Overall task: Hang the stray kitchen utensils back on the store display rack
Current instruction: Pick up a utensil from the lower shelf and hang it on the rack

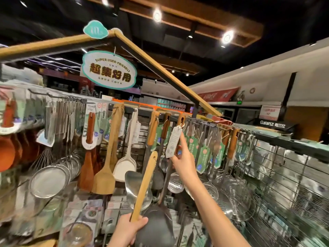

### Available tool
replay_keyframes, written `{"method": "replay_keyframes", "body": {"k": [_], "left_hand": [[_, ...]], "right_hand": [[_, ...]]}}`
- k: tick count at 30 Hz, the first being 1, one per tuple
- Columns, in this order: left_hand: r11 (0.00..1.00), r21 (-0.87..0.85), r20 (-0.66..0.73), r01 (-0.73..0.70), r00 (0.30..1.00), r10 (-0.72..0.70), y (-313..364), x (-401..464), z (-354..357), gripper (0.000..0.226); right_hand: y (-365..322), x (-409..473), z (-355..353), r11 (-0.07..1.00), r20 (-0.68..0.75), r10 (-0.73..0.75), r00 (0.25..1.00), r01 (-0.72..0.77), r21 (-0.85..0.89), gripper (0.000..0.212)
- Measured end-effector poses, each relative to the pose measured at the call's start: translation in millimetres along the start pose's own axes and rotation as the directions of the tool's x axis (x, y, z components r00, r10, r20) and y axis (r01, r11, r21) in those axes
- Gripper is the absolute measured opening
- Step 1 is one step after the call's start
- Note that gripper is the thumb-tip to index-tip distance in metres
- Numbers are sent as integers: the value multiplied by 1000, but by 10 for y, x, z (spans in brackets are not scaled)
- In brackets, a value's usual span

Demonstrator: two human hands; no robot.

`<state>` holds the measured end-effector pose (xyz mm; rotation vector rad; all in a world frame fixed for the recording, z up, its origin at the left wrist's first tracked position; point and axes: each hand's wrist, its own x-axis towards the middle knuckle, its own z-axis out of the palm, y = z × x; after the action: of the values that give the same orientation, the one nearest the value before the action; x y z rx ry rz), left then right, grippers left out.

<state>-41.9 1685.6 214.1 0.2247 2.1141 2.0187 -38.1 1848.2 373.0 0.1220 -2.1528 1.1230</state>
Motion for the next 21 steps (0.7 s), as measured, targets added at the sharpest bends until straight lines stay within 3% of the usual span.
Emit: {"method": "replay_keyframes", "body": {"k": [3,6,15,21], "left_hand": [[999,6,13,-36,999,36,-21,29,6,24],[997,-21,11,-76,997,76,-6,53,-14,7],[975,-173,11,-138,990,142,287,165,-149,41],[949,-304,85,-84,990,115,377,192,-237,57]], "right_hand": [[89,87,28,1000,14,-10,1000,9,14,83],[174,229,56,1000,30,4,1000,-3,-21,87],[441,707,245,978,17,71,997,-66,-197,91],[513,886,341,983,73,61,995,-48,-177,89]]}}
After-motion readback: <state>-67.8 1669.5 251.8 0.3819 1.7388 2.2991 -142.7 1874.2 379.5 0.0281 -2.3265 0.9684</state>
